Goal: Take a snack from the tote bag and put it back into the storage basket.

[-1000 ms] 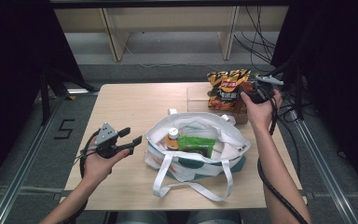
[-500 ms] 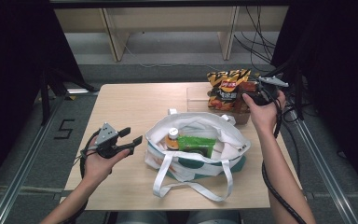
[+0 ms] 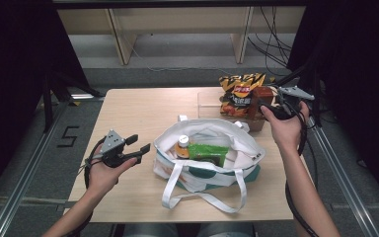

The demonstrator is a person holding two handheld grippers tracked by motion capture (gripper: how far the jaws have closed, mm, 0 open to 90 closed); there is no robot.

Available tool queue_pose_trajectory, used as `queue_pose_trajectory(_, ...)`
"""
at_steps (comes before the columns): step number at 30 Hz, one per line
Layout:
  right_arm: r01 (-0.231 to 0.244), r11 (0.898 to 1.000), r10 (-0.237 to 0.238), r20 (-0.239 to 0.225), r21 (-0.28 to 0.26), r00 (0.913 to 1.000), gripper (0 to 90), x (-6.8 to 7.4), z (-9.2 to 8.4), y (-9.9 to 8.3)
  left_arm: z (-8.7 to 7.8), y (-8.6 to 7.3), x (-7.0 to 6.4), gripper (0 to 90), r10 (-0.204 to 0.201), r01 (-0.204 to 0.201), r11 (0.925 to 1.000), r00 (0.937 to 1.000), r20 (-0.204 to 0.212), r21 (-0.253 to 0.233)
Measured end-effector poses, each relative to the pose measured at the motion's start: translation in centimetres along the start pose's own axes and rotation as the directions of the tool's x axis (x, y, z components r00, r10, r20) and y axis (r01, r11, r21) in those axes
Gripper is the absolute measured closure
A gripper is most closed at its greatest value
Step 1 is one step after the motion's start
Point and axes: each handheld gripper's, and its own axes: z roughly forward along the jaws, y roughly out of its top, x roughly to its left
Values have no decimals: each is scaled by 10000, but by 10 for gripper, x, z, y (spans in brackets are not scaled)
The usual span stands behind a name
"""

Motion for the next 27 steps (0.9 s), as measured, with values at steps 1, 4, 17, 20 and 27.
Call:
queue_pose_trajectory(1,93,10000,-93,-83,32,9999,321,0,-3,-1,0,0,0,385,1,-1,10000,10000,7,1)
queue_pose_trajectory(4,192,9998,-192,-268,3,9995,343,0,-11,-6,0,-1,0,385,-21,21,10000,10000,6,-15)
queue_pose_trajectory(17,436,9990,-427,-1084,54,9932,436,7,-44,-25,-1,-1,0,385,-62,62,10000,10000,8,-10)
queue_pose_trajectory(20,536,9986,-529,-1316,21,9899,453,8,-48,-29,0,-2,0,385,-2,2,10000,10000,23,29)
queue_pose_trajectory(27,570,9983,-546,-1625,101,9852,467,14,-55,-36,1,-1,1,385,-7,7,10000,10000,2,40)
